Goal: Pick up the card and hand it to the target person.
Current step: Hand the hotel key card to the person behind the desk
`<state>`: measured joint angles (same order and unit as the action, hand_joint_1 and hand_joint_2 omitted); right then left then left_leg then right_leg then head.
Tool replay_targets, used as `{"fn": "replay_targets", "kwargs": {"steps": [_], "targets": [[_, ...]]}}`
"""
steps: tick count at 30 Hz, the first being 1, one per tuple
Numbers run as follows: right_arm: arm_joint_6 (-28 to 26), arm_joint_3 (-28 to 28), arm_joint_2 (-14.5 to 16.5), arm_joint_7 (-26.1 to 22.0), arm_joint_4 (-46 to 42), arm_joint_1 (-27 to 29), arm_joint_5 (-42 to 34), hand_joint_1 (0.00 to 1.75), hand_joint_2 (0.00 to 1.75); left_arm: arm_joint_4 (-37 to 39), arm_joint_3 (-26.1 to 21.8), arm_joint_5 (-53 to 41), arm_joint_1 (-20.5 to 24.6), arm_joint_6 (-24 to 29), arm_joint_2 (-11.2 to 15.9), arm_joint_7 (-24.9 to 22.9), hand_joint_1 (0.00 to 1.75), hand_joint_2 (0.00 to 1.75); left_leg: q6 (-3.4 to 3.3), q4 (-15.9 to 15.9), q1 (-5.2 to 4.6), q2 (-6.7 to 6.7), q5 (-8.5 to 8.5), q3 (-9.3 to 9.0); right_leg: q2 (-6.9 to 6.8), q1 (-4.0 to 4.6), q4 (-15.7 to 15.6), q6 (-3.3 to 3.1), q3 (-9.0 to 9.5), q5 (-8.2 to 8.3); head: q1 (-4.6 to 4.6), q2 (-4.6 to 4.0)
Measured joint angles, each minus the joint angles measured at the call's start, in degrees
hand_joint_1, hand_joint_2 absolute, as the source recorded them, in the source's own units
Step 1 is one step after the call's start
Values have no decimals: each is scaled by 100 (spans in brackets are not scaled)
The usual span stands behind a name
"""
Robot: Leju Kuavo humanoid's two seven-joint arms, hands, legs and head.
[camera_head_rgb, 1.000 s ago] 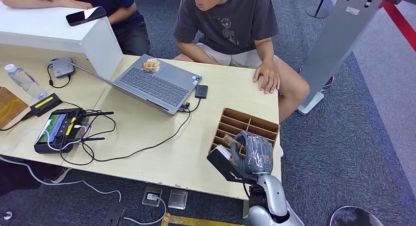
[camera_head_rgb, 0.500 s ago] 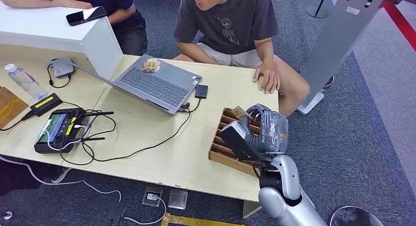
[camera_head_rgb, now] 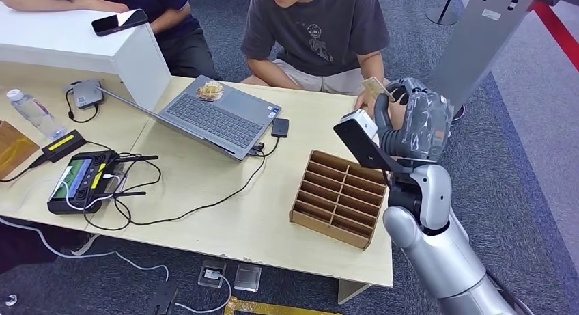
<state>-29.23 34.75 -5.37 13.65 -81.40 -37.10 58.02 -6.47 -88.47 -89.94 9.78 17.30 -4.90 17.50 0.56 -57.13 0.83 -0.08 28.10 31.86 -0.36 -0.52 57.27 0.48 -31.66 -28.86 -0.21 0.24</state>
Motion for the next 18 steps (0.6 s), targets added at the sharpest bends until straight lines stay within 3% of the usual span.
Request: {"fn": "replay_targets", "kwargs": {"steps": [7, 18], "targets": [[-118, 20, 154, -198, 1037, -667, -88, 154, 175, 0, 2, 1, 3, 21, 0, -18, 0, 0, 0, 0, 0, -1, 0, 3, -1, 0, 1, 0, -1, 0, -1, 0], [-193, 188, 746, -511, 2924, -1314, -213, 150, 175, 0, -1, 2, 12, 35, 13, 36, 0, 0, 0, 0, 0, -2, 0, 4, -2, 0, 3, 0, -2, 0, -2, 0]]}}
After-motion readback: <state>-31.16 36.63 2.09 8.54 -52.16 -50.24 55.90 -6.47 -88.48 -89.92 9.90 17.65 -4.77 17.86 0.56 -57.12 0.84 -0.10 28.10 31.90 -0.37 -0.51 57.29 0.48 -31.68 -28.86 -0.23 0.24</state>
